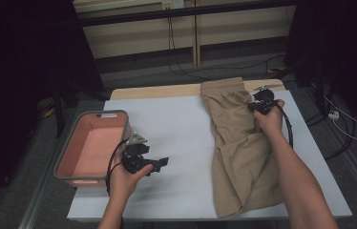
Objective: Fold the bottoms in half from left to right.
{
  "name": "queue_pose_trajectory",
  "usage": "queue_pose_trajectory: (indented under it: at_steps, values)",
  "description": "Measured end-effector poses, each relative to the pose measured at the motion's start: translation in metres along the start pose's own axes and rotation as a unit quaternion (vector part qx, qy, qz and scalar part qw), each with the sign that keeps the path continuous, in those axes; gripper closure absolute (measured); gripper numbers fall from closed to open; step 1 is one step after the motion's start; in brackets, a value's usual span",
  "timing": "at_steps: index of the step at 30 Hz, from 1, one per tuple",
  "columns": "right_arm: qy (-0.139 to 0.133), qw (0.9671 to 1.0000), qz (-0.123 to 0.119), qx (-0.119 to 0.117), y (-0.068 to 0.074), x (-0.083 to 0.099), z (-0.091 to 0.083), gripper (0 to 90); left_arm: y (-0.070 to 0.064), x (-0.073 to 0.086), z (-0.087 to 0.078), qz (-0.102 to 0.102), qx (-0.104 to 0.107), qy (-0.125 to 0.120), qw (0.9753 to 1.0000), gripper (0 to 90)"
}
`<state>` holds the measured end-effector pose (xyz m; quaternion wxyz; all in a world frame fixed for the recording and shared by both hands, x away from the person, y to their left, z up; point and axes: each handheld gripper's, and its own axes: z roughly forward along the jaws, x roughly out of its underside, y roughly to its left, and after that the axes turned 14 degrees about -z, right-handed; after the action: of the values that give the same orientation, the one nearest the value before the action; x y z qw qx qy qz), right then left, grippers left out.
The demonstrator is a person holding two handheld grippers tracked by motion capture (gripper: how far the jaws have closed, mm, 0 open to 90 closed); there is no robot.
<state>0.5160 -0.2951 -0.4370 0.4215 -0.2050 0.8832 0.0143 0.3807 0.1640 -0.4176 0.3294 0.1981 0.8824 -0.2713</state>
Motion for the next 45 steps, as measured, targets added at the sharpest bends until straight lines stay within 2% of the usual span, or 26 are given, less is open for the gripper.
queue_pose_trajectory:
  at_steps: [3,6,10,13,15,17,25,27,30,32,37,45]
  values:
    - [-0.003,1.0,0.005,0.0,-0.003,0.001,-0.005,69.5,0.003,0.0,-0.001,-0.003,-0.001,-0.002,1.0,7.6]
    - [0.005,0.9999,-0.012,0.002,0.0,-0.004,-0.014,57.2,0.003,-0.001,-0.002,-0.004,0.003,-0.005,1.0,7.6]
    - [0.004,0.9988,-0.048,-0.001,0.01,-0.008,-0.028,49.8,0.003,-0.001,-0.004,-0.004,0.005,-0.007,1.0,7.6]
    - [0.007,0.9985,-0.049,-0.022,0.018,-0.009,-0.037,43.2,0.002,-0.001,-0.004,-0.001,0.006,-0.007,1.0,7.6]
    - [0.009,0.9975,-0.063,-0.031,0.024,-0.007,-0.044,40.2,0.001,-0.001,-0.003,0.001,0.005,-0.006,1.0,7.6]
    - [0.006,0.9968,-0.072,-0.035,0.03,-0.004,-0.051,38.6,0.002,-0.001,-0.003,0.003,0.005,-0.003,1.0,7.6]
    - [0.01,0.9929,-0.089,-0.077,0.053,0.011,-0.076,34.1,-0.002,-0.002,-0.001,0.009,0.008,-0.002,0.9999,7.5]
    - [0.002,0.9921,-0.094,-0.083,0.06,0.015,-0.081,32.7,-0.002,-0.002,0.0,0.009,0.005,-0.003,0.9999,7.6]
    - [-0.002,0.9891,-0.104,-0.104,0.069,0.021,-0.087,31.7,0.001,-0.001,0.001,0.005,0.002,-0.003,1.0,7.6]
    - [-0.002,0.9873,-0.117,-0.107,0.074,0.024,-0.092,31.4,0.002,0.0,0.002,0.001,0.002,-0.001,1.0,7.6]
    - [-0.006,0.9836,-0.134,-0.121,0.087,0.027,-0.099,30.3,0.003,-0.001,0.003,0.005,-0.003,0.0,1.0,7.6]
    - [-0.01,0.9778,-0.145,-0.15,0.106,0.032,-0.108,29.1,0.003,-0.001,0.0,0.005,-0.002,-0.005,1.0,7.6]
